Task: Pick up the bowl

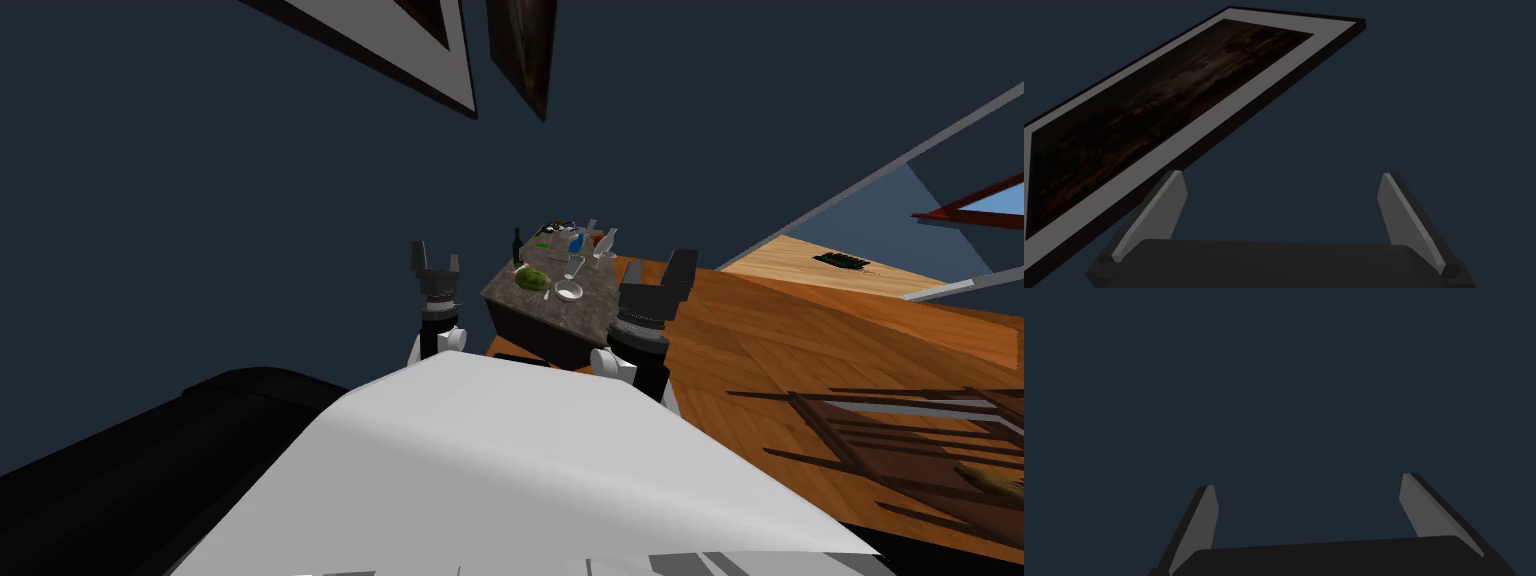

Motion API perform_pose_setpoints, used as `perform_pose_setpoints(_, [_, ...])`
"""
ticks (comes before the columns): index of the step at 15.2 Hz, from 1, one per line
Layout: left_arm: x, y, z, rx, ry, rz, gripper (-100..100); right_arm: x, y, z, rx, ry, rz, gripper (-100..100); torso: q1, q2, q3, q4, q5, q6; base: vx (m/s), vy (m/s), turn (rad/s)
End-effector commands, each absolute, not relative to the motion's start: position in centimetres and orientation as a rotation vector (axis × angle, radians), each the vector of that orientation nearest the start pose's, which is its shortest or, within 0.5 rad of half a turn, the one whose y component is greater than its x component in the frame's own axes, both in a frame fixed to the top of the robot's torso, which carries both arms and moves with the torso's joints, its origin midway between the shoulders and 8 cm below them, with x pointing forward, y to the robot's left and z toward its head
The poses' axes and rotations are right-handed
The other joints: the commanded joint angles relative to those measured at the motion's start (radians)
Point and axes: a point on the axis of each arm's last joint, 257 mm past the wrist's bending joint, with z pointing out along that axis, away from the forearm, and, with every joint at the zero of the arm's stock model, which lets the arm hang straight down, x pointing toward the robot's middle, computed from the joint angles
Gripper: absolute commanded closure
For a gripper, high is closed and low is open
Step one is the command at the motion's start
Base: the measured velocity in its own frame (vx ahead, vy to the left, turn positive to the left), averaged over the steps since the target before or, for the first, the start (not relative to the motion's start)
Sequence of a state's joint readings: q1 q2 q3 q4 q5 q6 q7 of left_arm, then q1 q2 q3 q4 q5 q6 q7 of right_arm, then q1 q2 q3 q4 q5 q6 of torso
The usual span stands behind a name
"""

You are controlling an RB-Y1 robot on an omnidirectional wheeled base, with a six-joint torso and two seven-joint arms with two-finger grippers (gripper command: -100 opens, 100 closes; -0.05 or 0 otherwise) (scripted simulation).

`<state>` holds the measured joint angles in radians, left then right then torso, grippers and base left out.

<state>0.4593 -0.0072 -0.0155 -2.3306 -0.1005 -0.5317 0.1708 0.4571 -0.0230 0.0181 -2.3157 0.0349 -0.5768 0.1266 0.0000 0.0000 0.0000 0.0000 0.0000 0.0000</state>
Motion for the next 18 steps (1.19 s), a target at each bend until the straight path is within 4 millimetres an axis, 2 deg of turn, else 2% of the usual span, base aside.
perform_pose_setpoints(1, [33.2,25.4,6.4,-0.566,0.546,-1.454,0,32.8,-25.4,6.5,0.443,0.591,1.238,-100,0.0,0.0,0.0,0.0,0.0,0.0,0.001,-0.012,0.035])
perform_pose_setpoints(18, [33.2,25.4,6.4,-0.565,0.547,-1.454,0,36.2,-23.3,4.3,0.364,0.879,1.358,-100,-0.004,0.002,0.001,0.0,-0.001,0.0,-0.016,-0.048,0.107])
